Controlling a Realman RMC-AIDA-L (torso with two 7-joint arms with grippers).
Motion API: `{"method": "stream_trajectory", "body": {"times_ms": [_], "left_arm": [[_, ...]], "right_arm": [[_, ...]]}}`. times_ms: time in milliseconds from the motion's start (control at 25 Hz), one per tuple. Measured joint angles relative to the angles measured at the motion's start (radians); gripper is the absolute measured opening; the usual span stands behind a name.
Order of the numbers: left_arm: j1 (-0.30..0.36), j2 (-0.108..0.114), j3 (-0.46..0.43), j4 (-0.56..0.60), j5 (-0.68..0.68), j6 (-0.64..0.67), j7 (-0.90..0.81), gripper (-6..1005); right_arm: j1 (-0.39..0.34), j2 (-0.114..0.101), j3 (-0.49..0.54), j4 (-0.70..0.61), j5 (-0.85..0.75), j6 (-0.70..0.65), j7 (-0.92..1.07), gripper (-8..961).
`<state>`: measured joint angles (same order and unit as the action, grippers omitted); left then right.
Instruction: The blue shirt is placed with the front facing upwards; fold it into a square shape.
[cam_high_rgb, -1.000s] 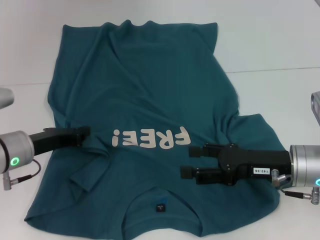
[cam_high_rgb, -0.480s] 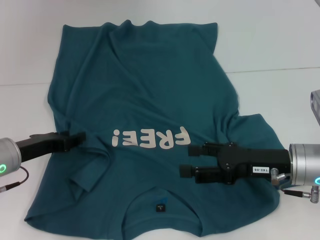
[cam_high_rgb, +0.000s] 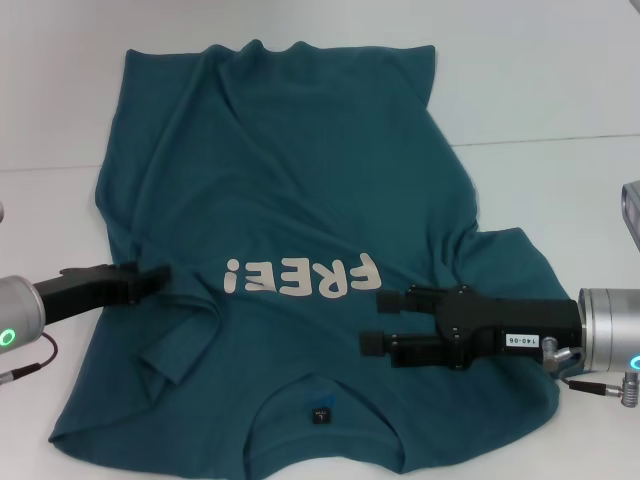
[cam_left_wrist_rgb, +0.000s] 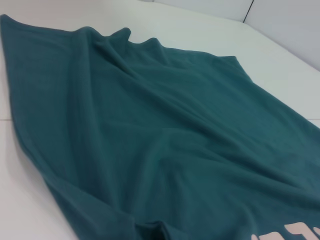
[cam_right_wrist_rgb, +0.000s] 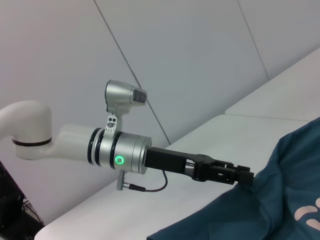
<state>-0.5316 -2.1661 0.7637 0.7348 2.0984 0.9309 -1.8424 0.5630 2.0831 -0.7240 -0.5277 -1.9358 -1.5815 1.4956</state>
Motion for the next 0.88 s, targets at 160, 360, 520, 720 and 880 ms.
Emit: {"method": "stream_trajectory", "body": {"times_ms": [160, 360, 520, 720, 880], "left_arm": [[0.002, 0.0, 0.002, 0.003, 0.0, -0.006, 0.011, 520], [0.004, 0.003, 0.031, 0.022, 0.019, -0.005, 0.005, 518], [0.0, 0.002, 0.051, 0.026, 0.05, -0.011, -0.003, 517], [-0.002, 0.002, 0.067, 0.028, 0.052, -0.025, -0.009, 515], [-0.004, 0.002, 0.074, 0.029, 0.053, -0.033, -0.008, 514]], "right_arm": [[0.0, 0.0, 0.0, 0.0, 0.0, 0.0, 0.0, 883], [0.001, 0.0, 0.0, 0.0, 0.0, 0.0, 0.0, 883], [0.001, 0.0, 0.0, 0.0, 0.0, 0.0, 0.0, 883], [0.002, 0.0, 0.0, 0.0, 0.0, -0.001, 0.0, 883], [0.001, 0.0, 0.0, 0.0, 0.0, -0.002, 0.0, 883]]}}
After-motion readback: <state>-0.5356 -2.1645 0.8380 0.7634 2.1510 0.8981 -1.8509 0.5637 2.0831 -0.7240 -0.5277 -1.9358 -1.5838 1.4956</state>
